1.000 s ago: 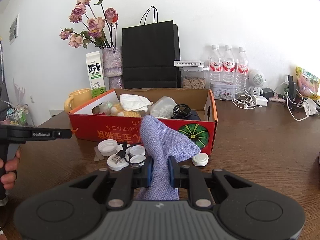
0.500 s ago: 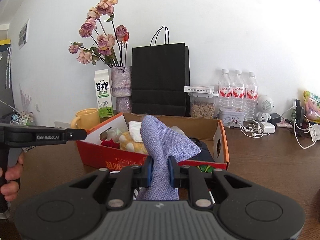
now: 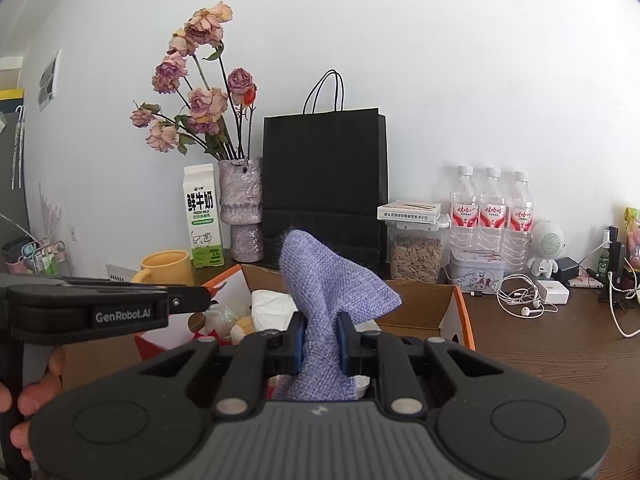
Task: Organize objects
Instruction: 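Carry the orange flower and purple cloth into the box and release both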
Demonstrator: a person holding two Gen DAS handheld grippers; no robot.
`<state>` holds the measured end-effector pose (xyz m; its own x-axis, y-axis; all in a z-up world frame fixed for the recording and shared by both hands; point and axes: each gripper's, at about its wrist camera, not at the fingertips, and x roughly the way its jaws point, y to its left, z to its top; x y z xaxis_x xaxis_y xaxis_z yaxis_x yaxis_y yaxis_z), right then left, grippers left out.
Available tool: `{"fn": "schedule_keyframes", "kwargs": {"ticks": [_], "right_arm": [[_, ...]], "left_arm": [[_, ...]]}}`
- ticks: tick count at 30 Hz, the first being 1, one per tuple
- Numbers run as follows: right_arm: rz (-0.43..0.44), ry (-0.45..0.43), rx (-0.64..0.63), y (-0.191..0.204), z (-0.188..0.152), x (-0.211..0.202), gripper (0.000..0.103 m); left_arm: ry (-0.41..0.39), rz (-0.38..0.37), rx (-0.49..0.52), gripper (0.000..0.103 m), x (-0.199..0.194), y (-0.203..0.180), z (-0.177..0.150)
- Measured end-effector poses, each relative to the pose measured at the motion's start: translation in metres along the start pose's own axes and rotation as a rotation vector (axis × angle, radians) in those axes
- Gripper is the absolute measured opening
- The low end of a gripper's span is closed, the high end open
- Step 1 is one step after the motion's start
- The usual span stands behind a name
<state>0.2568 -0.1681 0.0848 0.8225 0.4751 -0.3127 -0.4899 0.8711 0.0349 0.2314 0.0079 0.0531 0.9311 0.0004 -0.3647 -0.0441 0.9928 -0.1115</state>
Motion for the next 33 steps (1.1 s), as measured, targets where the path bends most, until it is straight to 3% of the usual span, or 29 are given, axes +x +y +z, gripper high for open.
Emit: {"fn": "schedule_keyframes", "kwargs": {"ticks": [15,26,29,31,32,33], "right_arm": [[0.025,0.029,0.006,-0.015,0.01,0.075,0.015],[0.046,0.078,0.008,-0.025,-0.002,0.101,0.017],[0.033,0.083,0.01,-0.025,-0.006,0.102,0.031],[0.01,0.084,0.002,-0.024,-0.007,0.101,0.068],[-0.002,0.081,-0.003,-0.024,-0.007,0.101,0.076],[-0.014,0.073,-0.01,-0.024,-0.007,0.099,0.089]], "left_arm": [[0.023,0.049,-0.027,0.016,0.059,0.018,0.01],[0.046,0.064,0.0,0.017,0.082,0.023,0.003],[0.043,0.074,0.002,0.019,0.082,0.023,0.001],[0.04,0.077,0.003,0.045,0.081,0.023,-0.001],[0.036,0.081,-0.002,0.065,0.08,0.024,-0.001],[0.033,0.092,-0.008,0.078,0.08,0.025,-0.001]]}}
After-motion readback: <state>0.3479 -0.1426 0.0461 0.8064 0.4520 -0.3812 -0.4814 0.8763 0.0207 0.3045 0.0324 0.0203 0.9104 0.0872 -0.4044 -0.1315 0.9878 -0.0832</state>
